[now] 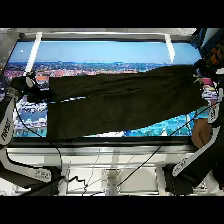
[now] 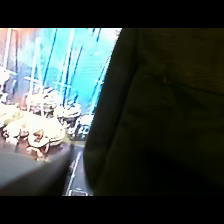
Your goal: Fold the clothes and pants, and hang the long-sleeved shirts on hangers.
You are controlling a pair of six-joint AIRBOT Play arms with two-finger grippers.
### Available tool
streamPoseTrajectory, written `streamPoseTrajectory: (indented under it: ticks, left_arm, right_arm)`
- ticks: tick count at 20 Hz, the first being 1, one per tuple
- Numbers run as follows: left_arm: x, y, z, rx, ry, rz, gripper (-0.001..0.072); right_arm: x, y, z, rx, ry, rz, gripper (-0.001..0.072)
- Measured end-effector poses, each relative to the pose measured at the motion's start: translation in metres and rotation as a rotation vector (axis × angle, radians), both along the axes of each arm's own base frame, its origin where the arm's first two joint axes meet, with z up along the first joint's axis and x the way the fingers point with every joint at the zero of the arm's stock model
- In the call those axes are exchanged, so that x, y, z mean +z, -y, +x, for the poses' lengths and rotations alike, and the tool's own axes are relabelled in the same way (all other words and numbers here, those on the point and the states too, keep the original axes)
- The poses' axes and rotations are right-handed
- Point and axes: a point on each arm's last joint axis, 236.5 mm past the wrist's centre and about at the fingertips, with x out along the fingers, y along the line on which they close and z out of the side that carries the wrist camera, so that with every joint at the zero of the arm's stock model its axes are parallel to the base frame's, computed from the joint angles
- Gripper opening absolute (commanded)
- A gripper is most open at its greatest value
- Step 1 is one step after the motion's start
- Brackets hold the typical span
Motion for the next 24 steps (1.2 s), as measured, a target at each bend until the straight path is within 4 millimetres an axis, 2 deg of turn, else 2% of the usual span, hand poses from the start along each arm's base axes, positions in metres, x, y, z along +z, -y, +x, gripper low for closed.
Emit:
streamPoseTrajectory:
  ticks: [1,2,4,5,6,7,11,13,16,20,22,23,24]
  left_arm:
    - [0.001,0.0,0.001,-0.008,0.002,0.003,0.0682]
    - [0.005,-0.001,0.003,-0.013,0.011,0.007,0.0574]
    - [0.018,-0.003,0.009,-0.016,0.037,0.019,0.0366]
    - [0.027,-0.005,0.011,-0.019,0.053,0.028,0.0128]
    - [0.038,-0.008,0.013,-0.024,0.072,0.044,0.0019]
    - [0.051,-0.011,0.013,-0.029,0.088,0.065,0.0022]
    - [0.098,-0.03,0.002,-0.062,0.123,0.157,0.0021]
    - [0.11,-0.043,-0.013,-0.068,0.101,0.181,0.0021]
    - [0.107,-0.052,-0.05,-0.047,0.027,0.131,0.0021]
    - [0.104,-0.051,-0.085,-0.015,0.062,0.087,0.0021]
    - [0.099,-0.051,-0.101,0.003,0.09,0.086,0.0021]
    - [0.094,-0.05,-0.107,0.011,0.098,0.081,0.0021]
    - [0.089,-0.048,-0.112,0.018,0.105,0.075,0.0022]
  right_arm:
    - [0.0,-0.002,-0.001,0.008,-0.008,0.005,0.0663]
    - [0.004,-0.003,-0.003,0.014,-0.01,0.004,0.0647]
    - [0.015,-0.003,-0.009,0.031,-0.022,-0.008,0.0429]
    - [0.024,-0.001,-0.015,0.039,-0.03,-0.024,0.0247]
    - [0.036,0.002,-0.021,0.045,-0.036,-0.044,0.0066]
    - [0.049,0.004,-0.03,0.055,-0.052,-0.069,0.0034]
    - [0.086,0.012,-0.079,0.086,-0.156,-0.107,0.0033]
    - [0.09,0.011,-0.116,0.096,-0.265,-0.071,0.0033]
    - [0.089,0.003,-0.184,0.109,-0.451,0.004,0.0033]
    - [0.105,0.0,-0.269,0.043,-0.546,0.069,0.0032]
    - [0.098,-0.011,-0.308,0.008,-0.563,0.152,0.0053]
    - [0.091,-0.019,-0.322,-0.002,-0.563,0.197,0.0177]
    - [0.085,-0.029,-0.33,-0.004,-0.552,0.242,0.0383]
